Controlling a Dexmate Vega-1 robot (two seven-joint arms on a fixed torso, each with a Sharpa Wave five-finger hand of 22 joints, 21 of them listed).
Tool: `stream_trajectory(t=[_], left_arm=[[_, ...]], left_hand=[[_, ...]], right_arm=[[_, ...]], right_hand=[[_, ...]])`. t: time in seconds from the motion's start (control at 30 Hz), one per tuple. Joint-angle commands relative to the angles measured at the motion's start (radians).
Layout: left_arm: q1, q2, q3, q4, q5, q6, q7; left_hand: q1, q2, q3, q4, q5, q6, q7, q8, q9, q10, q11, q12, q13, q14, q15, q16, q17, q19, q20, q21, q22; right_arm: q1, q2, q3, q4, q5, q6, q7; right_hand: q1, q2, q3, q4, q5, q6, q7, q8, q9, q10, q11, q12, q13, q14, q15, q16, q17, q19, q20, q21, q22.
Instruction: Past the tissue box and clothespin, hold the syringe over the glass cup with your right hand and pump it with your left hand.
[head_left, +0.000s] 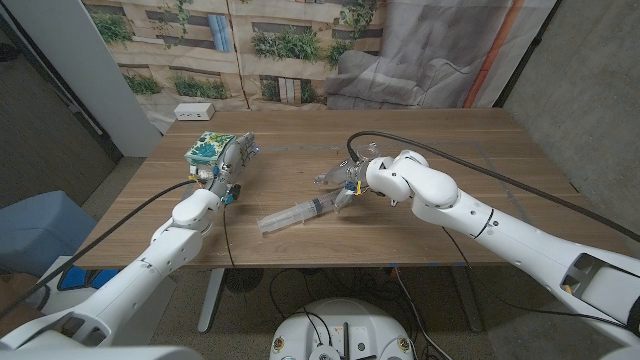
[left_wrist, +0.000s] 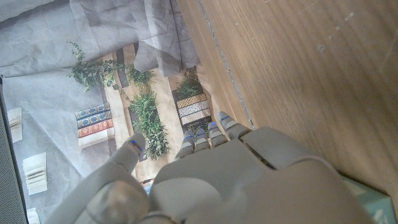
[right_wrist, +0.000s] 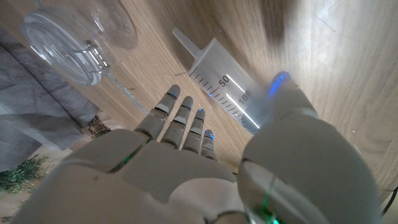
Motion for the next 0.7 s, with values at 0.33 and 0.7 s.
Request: stream_trajectory(t=[0.33, 0.7], left_arm=[[0.019, 0.016, -0.003, -0.024, 0.001, 0.010, 0.003], [0.028, 0.020, -0.003, -0.034, 0.002, 0.013, 0.004]], left_hand=[[0.000, 0.081, 0.012, 0.002, -0.004, 0.006, 0.001, 0.000, 0.004, 0.004, 0.008, 0.000, 0.005, 0.009, 0.004, 0.001, 0.004, 0.011, -0.040, -0.005, 0.004], [-0.003, 0.079, 0.014, 0.004, -0.004, 0.007, 0.001, 0.000, 0.004, 0.008, 0.012, 0.001, 0.005, 0.014, 0.005, 0.002, 0.004, 0.025, -0.039, 0.000, 0.004]], right_arm=[[0.010, 0.013, -0.044, 0.066, -0.024, 0.007, -0.043], [0.020, 0.029, -0.061, 0.079, -0.045, 0.003, -0.032]], right_hand=[[0.029, 0.001, 0.002, 0.002, 0.000, 0.055, -0.026, 0.020, 0.002, 0.041, -0.008, 0.005, 0.001, 0.013, -0.004, -0.001, 0.004, 0.048, -0.006, 0.008, 0.001], [0.061, 0.014, -0.001, 0.006, 0.000, 0.130, -0.065, 0.044, 0.001, 0.117, -0.021, 0.016, 0.001, 0.085, -0.042, 0.026, 0.013, 0.111, -0.030, 0.013, 0.002]])
